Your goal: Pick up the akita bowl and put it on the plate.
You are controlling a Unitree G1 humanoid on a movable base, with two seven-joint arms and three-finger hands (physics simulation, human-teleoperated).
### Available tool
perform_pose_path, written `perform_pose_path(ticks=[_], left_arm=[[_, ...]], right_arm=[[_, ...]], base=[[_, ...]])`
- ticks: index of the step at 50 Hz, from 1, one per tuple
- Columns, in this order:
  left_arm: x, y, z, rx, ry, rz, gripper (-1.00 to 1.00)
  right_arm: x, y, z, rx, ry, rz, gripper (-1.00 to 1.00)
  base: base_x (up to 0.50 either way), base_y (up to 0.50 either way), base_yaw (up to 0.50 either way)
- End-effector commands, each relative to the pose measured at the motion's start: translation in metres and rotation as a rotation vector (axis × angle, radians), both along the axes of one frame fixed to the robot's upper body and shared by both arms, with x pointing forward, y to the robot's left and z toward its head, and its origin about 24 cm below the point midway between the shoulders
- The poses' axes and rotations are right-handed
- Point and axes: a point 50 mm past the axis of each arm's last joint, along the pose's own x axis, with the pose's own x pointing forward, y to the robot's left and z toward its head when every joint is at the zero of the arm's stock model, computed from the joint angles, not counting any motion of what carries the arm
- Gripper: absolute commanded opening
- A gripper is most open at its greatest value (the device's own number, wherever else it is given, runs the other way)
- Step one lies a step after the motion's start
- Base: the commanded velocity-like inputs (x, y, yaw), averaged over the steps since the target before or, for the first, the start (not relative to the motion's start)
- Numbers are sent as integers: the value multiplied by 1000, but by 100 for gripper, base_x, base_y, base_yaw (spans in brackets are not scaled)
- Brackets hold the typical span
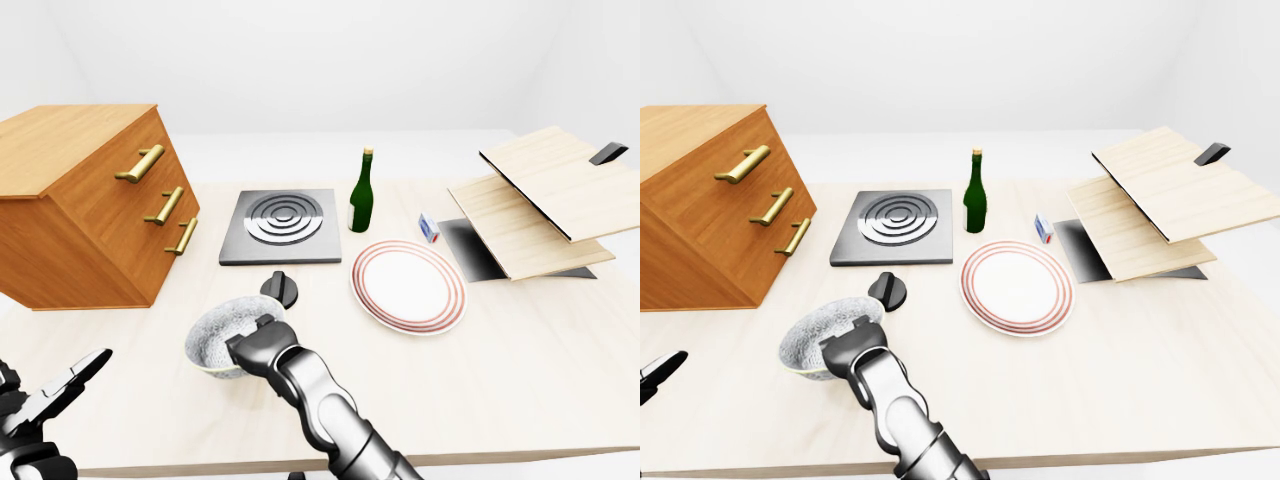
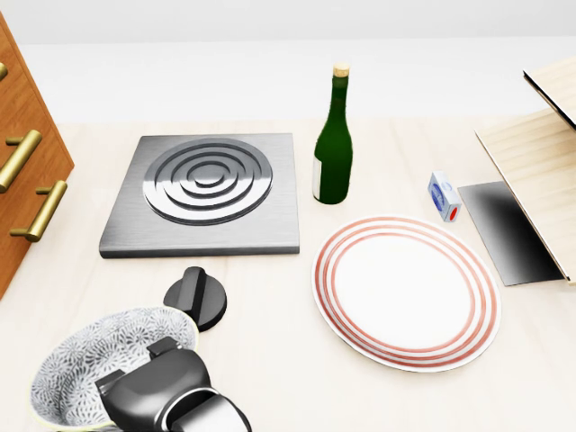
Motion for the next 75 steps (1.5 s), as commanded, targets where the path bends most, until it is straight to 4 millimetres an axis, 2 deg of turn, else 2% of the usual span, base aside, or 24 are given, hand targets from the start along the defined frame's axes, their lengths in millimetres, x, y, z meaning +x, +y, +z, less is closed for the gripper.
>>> perform_pose_path(ticks=[1,15,43,61,75], left_arm=[[-2,0,2,7,-3,1,100],[-2,0,-1,0,6,0,100],[-1,0,0,1,3,4,100],[-2,1,1,5,-1,5,100],[1,1,-6,-13,23,2,100]], right_arm=[[-2,-2,4,0,-30,-10,-100],[-2,-2,18,34,-82,-15,-100],[21,-19,65,96,-270,-101,-100],[26,-24,71,114,-284,-124,-100],[40,-37,95,185,-338,-180,-100]], base=[[0,0,0],[0,0,0],[0,0,0],[0,0,0],[0,0,0]])
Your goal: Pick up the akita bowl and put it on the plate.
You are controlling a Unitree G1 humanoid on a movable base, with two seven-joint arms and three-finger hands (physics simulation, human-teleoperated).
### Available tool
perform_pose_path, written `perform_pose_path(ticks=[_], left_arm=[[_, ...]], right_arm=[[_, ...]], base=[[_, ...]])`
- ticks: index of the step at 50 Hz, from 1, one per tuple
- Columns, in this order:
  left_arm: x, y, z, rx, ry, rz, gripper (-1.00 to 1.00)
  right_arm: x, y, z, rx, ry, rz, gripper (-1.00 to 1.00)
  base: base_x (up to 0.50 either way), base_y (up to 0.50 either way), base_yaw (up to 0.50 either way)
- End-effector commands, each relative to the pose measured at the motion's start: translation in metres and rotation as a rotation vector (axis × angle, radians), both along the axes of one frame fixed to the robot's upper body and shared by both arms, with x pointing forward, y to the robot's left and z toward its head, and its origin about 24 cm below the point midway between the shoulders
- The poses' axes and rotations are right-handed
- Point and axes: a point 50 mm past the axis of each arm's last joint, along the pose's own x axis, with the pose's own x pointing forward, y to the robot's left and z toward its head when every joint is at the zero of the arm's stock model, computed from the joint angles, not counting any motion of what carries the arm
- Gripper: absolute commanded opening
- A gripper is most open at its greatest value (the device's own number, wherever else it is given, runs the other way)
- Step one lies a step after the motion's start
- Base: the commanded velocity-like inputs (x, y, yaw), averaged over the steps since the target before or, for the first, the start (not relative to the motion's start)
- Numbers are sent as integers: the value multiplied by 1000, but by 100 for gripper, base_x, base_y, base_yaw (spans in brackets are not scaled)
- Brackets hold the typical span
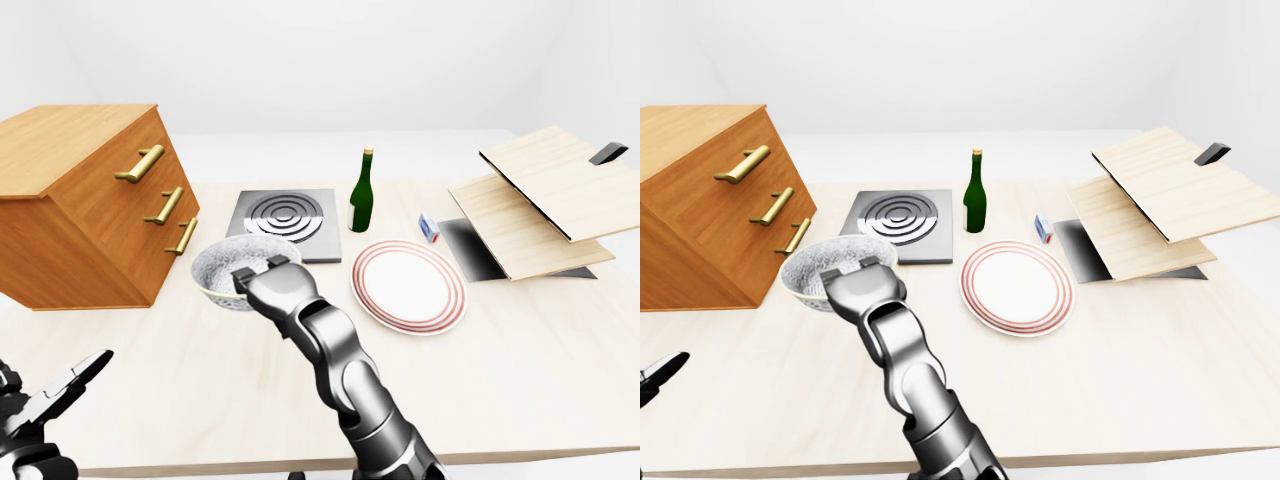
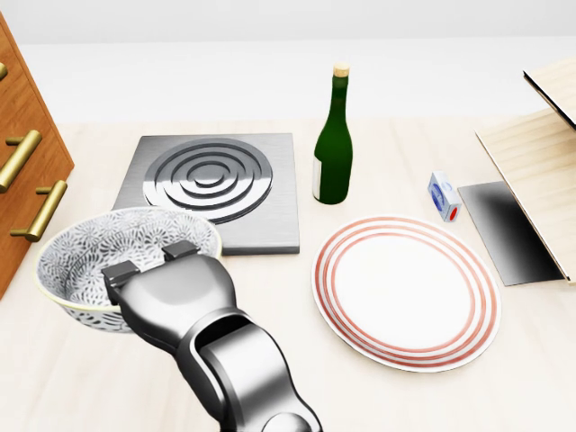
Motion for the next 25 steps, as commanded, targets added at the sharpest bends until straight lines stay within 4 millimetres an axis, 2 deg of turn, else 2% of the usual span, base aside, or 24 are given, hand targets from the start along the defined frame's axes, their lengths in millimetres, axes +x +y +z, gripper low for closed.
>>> perform_pose_path(ticks=[1,10,13,25], left_arm=[[4,1,-7,-20,22,-4,100],[4,1,-9,-29,31,-6,100],[3,1,-8,-26,23,-2,100],[1,0,-6,-21,18,1,100]], right_arm=[[11,-13,21,11,-87,-71,-100],[13,-17,27,37,-98,-81,-100],[20,-23,34,72,-105,-101,-100],[24,-43,30,72,-103,-137,-100]], base=[[0,0,0],[0,0,0],[0,0,0],[0,0,0]])
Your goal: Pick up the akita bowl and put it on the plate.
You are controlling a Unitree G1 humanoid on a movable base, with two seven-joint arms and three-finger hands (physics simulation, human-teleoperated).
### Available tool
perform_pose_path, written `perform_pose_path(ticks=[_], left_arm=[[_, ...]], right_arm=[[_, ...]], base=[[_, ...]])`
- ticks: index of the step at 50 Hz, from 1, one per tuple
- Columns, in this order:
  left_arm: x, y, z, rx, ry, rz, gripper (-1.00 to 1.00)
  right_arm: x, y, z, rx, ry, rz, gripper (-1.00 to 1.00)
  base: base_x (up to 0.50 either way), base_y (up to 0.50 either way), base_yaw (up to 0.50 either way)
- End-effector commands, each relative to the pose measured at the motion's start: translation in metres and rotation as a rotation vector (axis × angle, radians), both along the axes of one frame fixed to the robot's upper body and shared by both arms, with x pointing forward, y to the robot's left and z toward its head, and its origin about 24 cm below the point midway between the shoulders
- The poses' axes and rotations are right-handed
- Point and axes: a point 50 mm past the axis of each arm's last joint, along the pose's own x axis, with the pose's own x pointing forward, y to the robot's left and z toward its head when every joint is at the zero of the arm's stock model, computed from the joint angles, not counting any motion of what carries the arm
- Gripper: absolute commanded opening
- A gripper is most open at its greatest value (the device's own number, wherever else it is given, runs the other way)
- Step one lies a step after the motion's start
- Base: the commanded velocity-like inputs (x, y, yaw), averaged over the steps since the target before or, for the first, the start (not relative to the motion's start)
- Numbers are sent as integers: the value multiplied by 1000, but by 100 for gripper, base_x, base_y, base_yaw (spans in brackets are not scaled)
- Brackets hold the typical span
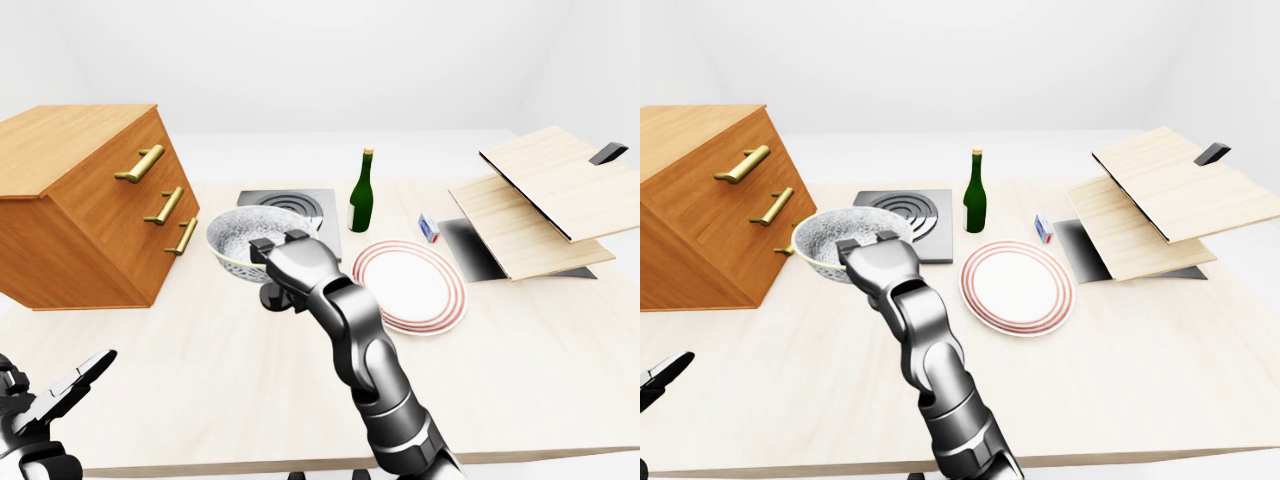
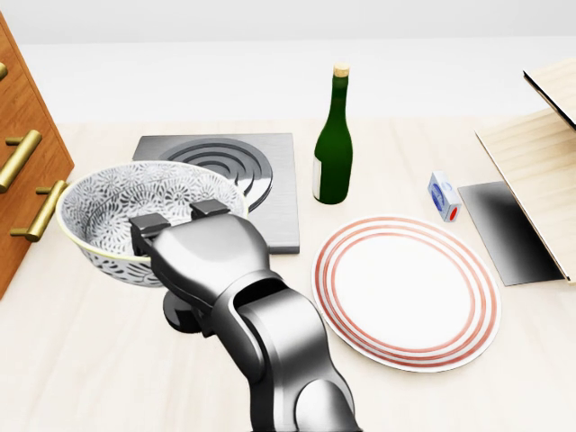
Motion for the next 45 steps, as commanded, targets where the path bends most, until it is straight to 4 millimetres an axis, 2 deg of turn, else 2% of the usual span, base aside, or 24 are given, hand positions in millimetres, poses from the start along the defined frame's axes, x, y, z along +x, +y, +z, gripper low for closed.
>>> perform_pose_path(ticks=[1,11,25,35,36,45], left_arm=[[-1,0,1,4,-4,3,100],[-2,0,2,6,-6,5,100],[-2,0,0,3,0,5,100],[-1,0,-2,-3,8,3,100],[-1,0,0,1,3,4,100],[-2,0,2,9,-6,6,100]], right_arm=[[7,-20,3,-27,-39,-76,-100],[11,-30,1,-33,-38,-99,-100],[17,-47,16,-44,-110,-155,-100],[17,-51,16,-57,-119,-173,-100],[20,-57,14,-84,-123,-194,-100],[23,-66,7,-118,-105,-230,-100]], base=[[0,0,0],[0,0,0],[0,0,0],[0,0,0],[0,0,0],[0,0,0]])
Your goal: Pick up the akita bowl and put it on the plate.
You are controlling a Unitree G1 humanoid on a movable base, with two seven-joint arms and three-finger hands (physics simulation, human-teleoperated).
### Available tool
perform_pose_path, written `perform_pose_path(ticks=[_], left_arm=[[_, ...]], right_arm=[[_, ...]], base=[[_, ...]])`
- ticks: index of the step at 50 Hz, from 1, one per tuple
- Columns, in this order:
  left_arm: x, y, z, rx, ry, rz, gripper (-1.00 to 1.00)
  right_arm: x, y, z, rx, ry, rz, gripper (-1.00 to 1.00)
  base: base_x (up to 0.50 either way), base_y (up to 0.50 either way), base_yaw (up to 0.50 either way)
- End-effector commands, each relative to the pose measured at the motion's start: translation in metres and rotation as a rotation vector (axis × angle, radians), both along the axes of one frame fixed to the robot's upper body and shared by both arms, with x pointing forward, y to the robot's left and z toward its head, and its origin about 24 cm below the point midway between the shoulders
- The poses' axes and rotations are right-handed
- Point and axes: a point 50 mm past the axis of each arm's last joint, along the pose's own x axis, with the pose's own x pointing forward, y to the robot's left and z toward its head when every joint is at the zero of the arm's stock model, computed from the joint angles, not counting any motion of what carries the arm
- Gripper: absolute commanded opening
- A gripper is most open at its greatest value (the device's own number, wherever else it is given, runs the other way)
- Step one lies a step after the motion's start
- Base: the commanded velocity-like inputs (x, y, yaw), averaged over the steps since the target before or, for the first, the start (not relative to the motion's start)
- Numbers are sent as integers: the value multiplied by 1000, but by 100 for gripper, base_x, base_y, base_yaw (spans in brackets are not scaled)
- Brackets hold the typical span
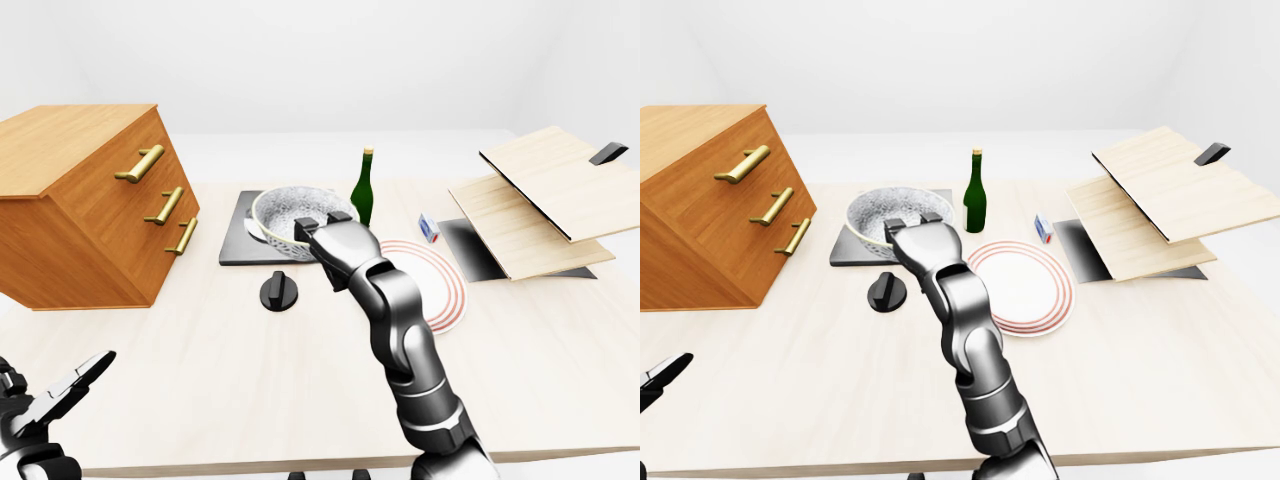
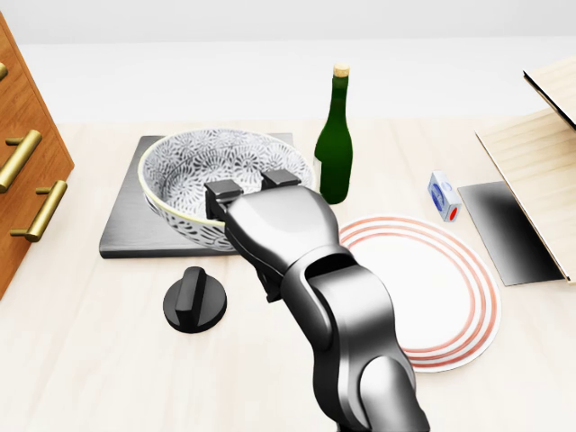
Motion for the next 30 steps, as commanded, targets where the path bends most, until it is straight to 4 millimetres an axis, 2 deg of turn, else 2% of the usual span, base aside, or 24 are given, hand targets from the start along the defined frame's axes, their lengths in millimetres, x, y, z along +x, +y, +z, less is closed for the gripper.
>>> perform_pose_path(ticks=[1,30], left_arm=[[0,0,1,4,-4,1,100],[0,0,1,3,-2,1,100]], right_arm=[[5,-16,-4,-90,-21,-97,-100],[21,-49,-6,-185,-24,-217,-100]], base=[[0,0,0],[0,0,0]])
